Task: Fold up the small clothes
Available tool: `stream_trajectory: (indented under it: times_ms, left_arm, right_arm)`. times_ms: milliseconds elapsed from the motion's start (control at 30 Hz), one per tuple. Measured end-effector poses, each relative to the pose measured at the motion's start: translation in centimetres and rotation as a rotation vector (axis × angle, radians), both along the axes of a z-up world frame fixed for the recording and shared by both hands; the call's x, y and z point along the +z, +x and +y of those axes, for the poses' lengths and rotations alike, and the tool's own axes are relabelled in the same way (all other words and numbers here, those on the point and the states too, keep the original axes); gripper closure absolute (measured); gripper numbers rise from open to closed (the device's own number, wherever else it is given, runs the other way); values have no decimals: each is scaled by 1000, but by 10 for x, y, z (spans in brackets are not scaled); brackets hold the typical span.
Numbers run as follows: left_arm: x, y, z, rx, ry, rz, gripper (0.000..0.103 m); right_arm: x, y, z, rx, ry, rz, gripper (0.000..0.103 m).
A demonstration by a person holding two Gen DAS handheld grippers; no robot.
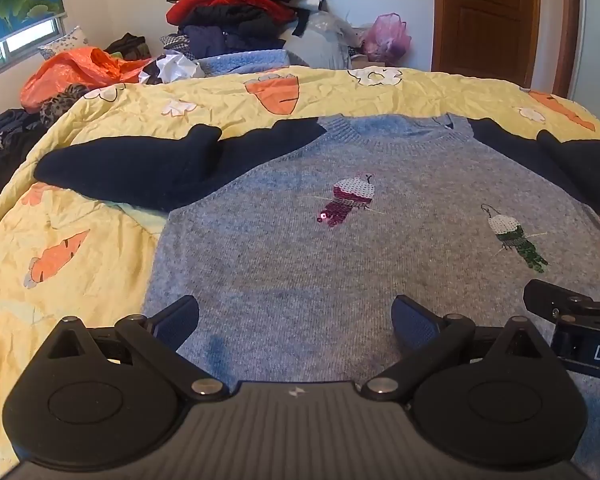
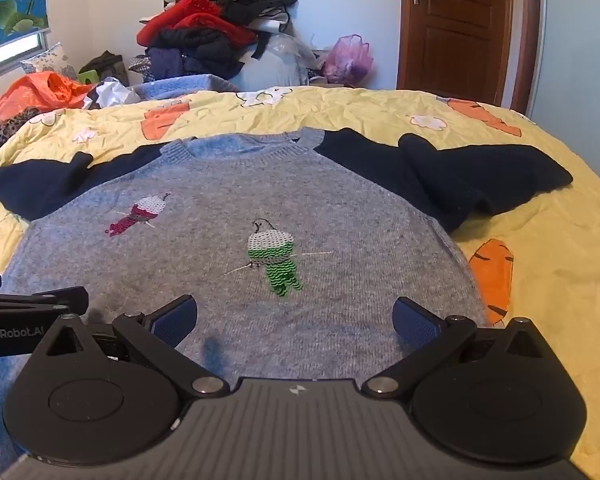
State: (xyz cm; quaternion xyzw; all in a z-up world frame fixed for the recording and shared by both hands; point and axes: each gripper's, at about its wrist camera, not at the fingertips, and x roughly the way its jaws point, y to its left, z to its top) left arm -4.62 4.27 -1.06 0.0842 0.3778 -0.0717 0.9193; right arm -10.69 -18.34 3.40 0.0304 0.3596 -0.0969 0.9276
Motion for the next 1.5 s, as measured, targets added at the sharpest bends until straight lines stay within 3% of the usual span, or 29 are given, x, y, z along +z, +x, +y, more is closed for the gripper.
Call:
stream_trajectory:
  times_ms: [1500]
  left_arm:
    - [13, -33, -2, 1, -5, -11, 0]
  right_arm:
    - [22, -29, 9, 7, -3, 5, 0]
